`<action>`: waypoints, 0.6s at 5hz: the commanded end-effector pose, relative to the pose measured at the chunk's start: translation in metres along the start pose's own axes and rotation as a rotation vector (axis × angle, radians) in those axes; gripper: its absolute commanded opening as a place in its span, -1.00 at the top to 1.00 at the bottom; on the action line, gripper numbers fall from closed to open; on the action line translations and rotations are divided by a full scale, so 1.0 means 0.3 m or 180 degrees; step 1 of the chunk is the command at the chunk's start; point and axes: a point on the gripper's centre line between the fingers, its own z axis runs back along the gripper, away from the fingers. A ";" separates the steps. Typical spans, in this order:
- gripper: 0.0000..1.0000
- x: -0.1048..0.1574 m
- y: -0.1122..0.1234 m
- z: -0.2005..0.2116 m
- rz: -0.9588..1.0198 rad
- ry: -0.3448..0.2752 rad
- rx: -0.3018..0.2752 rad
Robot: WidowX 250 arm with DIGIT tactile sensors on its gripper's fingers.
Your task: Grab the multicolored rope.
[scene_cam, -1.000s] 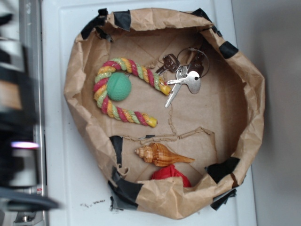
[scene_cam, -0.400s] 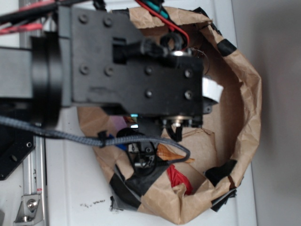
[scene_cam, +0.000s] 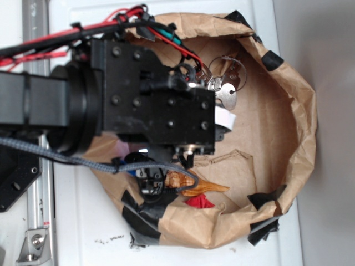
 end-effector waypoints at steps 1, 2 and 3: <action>-1.00 0.036 0.141 0.219 0.0443 -0.0543 -0.0217; -1.00 0.059 0.143 0.215 0.0468 -0.0496 -0.0213; -1.00 0.061 0.078 0.094 0.0262 -0.0279 -0.0111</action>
